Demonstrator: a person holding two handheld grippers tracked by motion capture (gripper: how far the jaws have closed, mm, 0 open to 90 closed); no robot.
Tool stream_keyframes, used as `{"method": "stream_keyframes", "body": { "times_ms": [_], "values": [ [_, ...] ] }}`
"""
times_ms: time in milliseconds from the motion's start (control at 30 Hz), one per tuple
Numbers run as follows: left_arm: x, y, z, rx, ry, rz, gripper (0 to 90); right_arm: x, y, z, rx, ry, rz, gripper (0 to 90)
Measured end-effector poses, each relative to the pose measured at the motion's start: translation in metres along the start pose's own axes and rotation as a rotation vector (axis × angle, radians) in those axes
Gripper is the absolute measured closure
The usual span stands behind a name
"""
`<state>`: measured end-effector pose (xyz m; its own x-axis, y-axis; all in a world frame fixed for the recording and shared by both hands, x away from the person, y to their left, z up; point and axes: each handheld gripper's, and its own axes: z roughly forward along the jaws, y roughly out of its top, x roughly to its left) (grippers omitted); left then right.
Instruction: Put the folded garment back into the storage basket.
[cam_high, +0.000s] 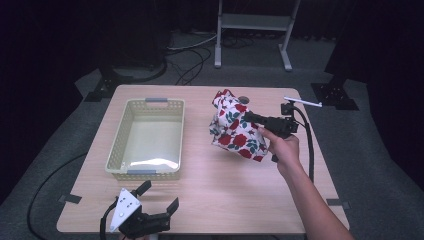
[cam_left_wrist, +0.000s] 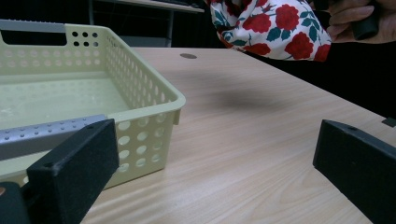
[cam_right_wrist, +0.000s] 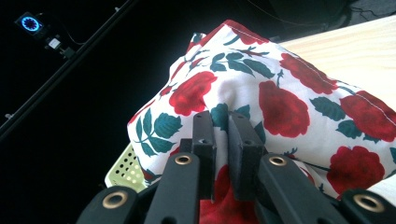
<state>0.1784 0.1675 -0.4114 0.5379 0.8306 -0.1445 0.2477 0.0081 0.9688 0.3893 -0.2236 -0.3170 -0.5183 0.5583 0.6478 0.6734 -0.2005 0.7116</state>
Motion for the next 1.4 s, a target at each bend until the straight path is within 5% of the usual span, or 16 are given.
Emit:
{"method": "stream_keyframes", "body": {
  "times_ms": [1400],
  "values": [
    [0.002, 0.001, -0.001, -0.007, -0.001, -0.008, 0.0, 0.038, 0.022, 0.046, 0.036, 0.069, -0.049, 82.4]
  ]
}}
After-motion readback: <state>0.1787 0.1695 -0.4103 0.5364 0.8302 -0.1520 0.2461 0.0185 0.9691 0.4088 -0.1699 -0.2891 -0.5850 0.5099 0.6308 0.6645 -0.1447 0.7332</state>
